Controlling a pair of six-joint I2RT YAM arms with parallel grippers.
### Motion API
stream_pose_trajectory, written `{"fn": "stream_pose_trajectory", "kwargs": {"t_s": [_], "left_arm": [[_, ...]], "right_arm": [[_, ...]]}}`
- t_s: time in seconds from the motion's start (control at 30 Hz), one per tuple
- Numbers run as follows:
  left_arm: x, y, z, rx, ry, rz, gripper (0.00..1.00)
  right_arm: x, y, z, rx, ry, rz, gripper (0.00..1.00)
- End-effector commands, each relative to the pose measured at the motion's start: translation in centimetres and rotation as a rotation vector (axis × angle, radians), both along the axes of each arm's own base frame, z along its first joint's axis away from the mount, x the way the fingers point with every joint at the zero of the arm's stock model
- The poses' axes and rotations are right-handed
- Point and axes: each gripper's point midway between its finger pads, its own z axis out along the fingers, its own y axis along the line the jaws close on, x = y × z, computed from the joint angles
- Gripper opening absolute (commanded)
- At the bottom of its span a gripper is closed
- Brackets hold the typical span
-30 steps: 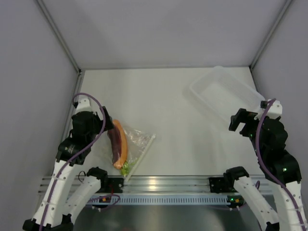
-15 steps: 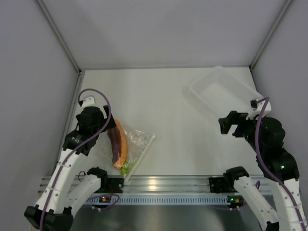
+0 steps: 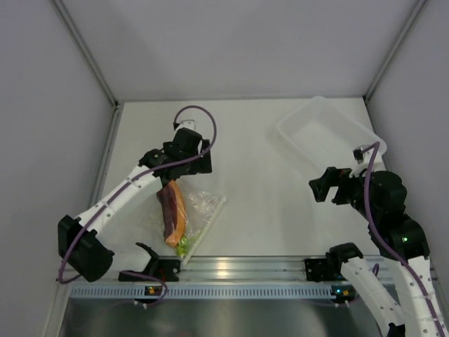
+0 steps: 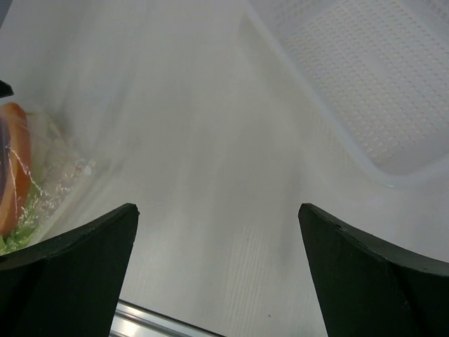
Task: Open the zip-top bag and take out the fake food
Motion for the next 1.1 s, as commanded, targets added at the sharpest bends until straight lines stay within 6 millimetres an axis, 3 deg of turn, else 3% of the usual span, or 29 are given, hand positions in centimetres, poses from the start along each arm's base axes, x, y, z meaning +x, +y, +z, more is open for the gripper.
{"fn": "stream_pose_trajectory", "kwargs": {"t_s": [0.0, 0.07, 0.2, 0.23, 0.27, 0.4, 0.57, 0.73, 0.97, 1.07], "left_arm": [[0.5, -3.9, 0.6, 0.077, -0.019, -0.167, 0.98], [-0.3, -6.1, 0.5, 0.071, 0.012, -0.357, 0.98], [-1.0, -7.2, 0.6, 0.110, 0.018, -0.568, 0.98], [-1.5, -7.7, 0.6, 0.099, 0.021, -0.625, 0.98], [-3.3, -9.0, 0.0, 0.035, 0.056, -0.740, 0.98], [-5.5, -8.6, -0.9, 0.098, 0.028, -0.965, 0.98], [-5.2, -7.5, -3.1, 0.226, 0.067, -1.061, 0.98], [-2.5, -4.4, -6.4, 0.483, 0.163, -1.010, 0.98], [-4.7, -5.8, -8.8, 0.350, 0.247, -1.072, 0.98], [-5.2, -5.5, -11.3, 0.351, 0.338, -1.072, 0.98]], "right_arm": [[-0.1, 0.8, 1.0, 0.018, -0.044, 0.043, 0.99], [-0.1, 0.9, 1.1, 0.022, -0.047, 0.052, 1.00], [-0.1, 1.4, 1.1, 0.033, -0.049, 0.074, 0.99], [-0.1, 1.6, 1.2, 0.040, -0.049, 0.086, 0.99], [-0.2, 1.7, 1.2, 0.041, -0.047, 0.092, 0.99], [-0.4, 2.0, 1.5, 0.052, -0.057, 0.112, 0.99], [-0.7, 2.7, 1.8, 0.085, -0.073, 0.147, 0.99], [-1.4, 3.5, 2.3, 0.106, -0.084, 0.195, 0.99], [-2.4, 4.0, 2.3, 0.105, -0.084, 0.247, 1.00], [-2.8, 4.4, 2.2, 0.126, -0.091, 0.275, 0.99]]}}
